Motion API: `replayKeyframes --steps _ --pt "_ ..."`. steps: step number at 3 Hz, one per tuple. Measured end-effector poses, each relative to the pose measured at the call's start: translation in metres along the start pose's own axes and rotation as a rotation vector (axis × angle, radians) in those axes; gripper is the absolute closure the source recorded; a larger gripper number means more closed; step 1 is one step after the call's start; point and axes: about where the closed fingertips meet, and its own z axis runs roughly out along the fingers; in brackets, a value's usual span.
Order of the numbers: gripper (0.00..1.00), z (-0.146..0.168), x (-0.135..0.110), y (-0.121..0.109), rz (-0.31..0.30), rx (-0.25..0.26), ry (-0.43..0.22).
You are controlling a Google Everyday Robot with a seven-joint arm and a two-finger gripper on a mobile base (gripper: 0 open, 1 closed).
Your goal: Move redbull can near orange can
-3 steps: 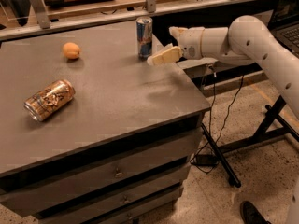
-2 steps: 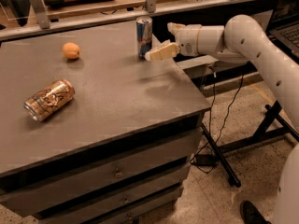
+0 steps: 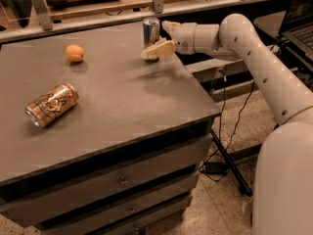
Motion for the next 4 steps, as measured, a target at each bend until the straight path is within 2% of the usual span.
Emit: replayKeyframes --steps 1,2,3,4 --pt "0.17 0.022 0.000 0.011 0.012 -0.081 -0.015" --pt "0.39 0.013 -0.002 0.019 0.024 -0.097 -0.010" --pt "0.64 -0.004 -0.016 0.039 0.034 -0.156 0.001" --pt "0.87 -0.015 -0.039 0.072 0.047 -0.229 -0.008"
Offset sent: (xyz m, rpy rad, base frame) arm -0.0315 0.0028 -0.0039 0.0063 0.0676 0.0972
